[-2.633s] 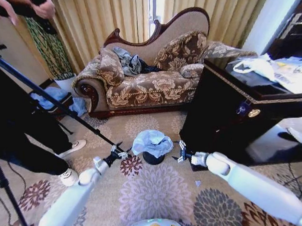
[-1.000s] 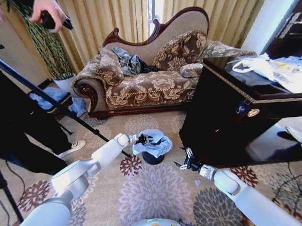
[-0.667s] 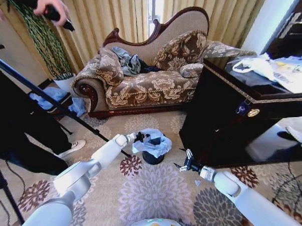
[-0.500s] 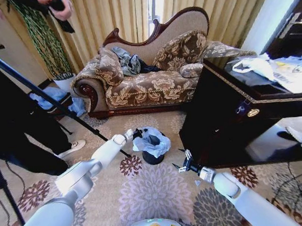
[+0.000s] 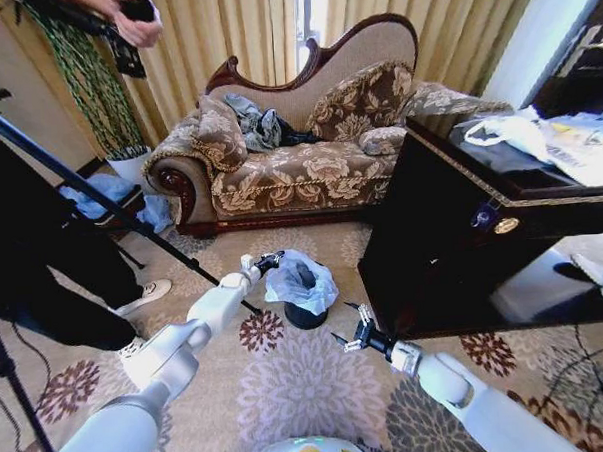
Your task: Place a garbage bag over the trash bin.
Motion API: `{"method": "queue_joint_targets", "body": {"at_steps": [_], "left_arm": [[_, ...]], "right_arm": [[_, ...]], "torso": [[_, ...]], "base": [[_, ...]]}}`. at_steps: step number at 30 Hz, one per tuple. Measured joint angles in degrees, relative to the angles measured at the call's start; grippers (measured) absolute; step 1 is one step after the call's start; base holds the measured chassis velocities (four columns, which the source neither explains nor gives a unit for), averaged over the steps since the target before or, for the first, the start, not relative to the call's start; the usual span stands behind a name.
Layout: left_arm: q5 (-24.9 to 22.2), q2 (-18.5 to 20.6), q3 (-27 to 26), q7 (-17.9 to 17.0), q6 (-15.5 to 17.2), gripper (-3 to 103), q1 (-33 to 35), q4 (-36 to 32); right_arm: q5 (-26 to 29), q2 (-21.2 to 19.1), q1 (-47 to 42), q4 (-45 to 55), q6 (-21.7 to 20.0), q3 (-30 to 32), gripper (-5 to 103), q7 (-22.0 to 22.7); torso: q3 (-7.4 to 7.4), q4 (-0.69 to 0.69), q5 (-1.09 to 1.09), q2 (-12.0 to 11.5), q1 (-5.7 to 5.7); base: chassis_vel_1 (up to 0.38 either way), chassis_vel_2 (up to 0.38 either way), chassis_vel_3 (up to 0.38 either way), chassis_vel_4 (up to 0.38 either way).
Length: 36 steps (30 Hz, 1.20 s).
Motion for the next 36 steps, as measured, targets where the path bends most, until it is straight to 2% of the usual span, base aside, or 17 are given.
{"method": "queue_joint_targets", "body": {"at_steps": [3,8,10,11,14,15,17,19,22,24,25,26,28,30,33,34,36], "left_arm": [[0.2,-0.8,-1.3,-2.6,0.8,1,0.4,0.2],[3.3,-2.8,-5.4,-9.2,0.9,23,0.3,2.0],[4.0,-2.9,-6.2,-12.0,1.4,28,0.4,2.0],[4.0,-2.9,-6.2,-12.0,1.4,28,0.4,2.0],[4.9,-2.8,-7.1,-15.9,1.9,44,1.2,1.8],[4.9,-2.8,-7.1,-15.9,1.9,44,1.2,1.8],[5.3,-2.6,-7.4,-16.7,2.1,56,1.8,1.3],[5.6,-2.4,-7.5,-16.6,2.2,56,2.2,0.9],[6.6,-1.6,-7.5,-15.2,2.1,72,2.7,-0.4],[6.6,-1.5,-7.5,-15.0,2.1,72,2.7,-0.6],[6.9,-1.2,-7.2,-14.4,1.9,83,2.8,-1.2],[7.0,-1.2,-6.9,-14.2,1.6,83,2.8,-1.5],[7.1,-1.1,-6.7,-14.0,1.4,93,2.8,-1.8],[7.1,-1.1,-6.7,-13.9,1.3,97,2.8,-1.8],[7.1,-1.1,-6.7,-13.6,1.2,100,2.3,-1.4],[7.1,-1.1,-6.7,-13.6,1.2,100,2.3,-1.4],[7.1,-1.0,-6.8,-13.2,1.1,100,2.1,-1.2]], "right_arm": [[0.0,0.0,-0.8,0.7,0.2,0.2,100,0.4],[-0.1,-0.2,-2.4,1.4,0.3,0.9,100,0.6],[-0.1,-0.2,-2.9,1.6,0.4,1.1,100,0.6],[-0.1,-0.2,-2.9,1.6,0.4,1.1,100,0.6],[-0.4,0.2,-3.8,1.8,0.4,1.4,100,0.7],[-0.4,0.2,-3.8,1.8,0.4,1.4,100,0.7],[-0.6,0.3,-4.8,2.0,0.4,1.7,100,0.7],[-0.7,0.3,-5.2,2.1,0.4,1.9,100,0.7],[-0.8,0.5,-5.8,2.5,0.4,2.6,100,0.9],[-0.7,0.6,-5.7,2.7,0.4,2.6,100,1.1],[-0.3,0.8,-4.7,3.1,0.2,2.1,100,1.7],[0.1,1.0,-3.4,3.4,-0.1,1.2,100,2.2],[0.9,1.7,1.5,3.2,-1.1,-2.3,100,2.7],[1.0,2.3,4.4,2.3,-1.6,-4.6,100,2.8],[1.6,4.7,13.5,-2.2,-3.6,-13.0,102,3.4],[1.6,4.7,13.5,-2.2,-3.6,-13.0,102,3.4],[2.6,7.3,20.8,-6.2,-5.4,-18.9,95,4.4]], "torso": [[0.0,0.01,0.0,0.0,0.0],[0.0,-0.01,0.0,0.0,0.0],[0.0,-0.01,0.02,0.0,0.0],[0.0,-0.01,0.02,0.0,0.0],[0.0,0.01,0.0,0.0,0.0],[0.0,0.01,0.0,0.0,0.0],[0.0,0.01,0.0,0.0,0.0],[0.0,0.0,0.0,0.0,0.0],[0.0,0.0,0.0,0.0,0.0],[0.0,0.0,0.0,0.0,0.0],[0.0,0.0,0.0,0.0,0.0],[0.0,-0.01,0.0,0.0,0.0],[0.0,0.0,-0.01,0.0,0.0],[0.0,0.0,-0.01,0.0,0.0],[0.0,0.01,0.0,0.0,0.0],[0.0,0.01,0.0,0.0,0.0],[0.0,0.01,0.0,0.0,0.0]], "base": [[0.0,0.0,0.0,0.0],[0.0,0.0,0.0,0.0],[0.0,0.0,0.0,0.0],[0.0,0.0,0.0,0.0],[0.0,0.0,0.0,0.0],[0.0,0.0,0.0,0.0],[0.0,0.0,0.0,0.0],[0.0,0.0,0.0,0.0],[0.0,0.0,0.0,0.0],[0.0,0.0,0.0,0.0],[0.0,0.0,0.0,0.0],[0.0,0.0,0.0,0.0],[0.0,0.0,0.0,0.0],[0.0,0.0,0.0,0.0],[0.0,0.0,0.0,0.0],[0.0,0.0,0.0,0.0],[0.0,0.0,0.0,0.0]]}}
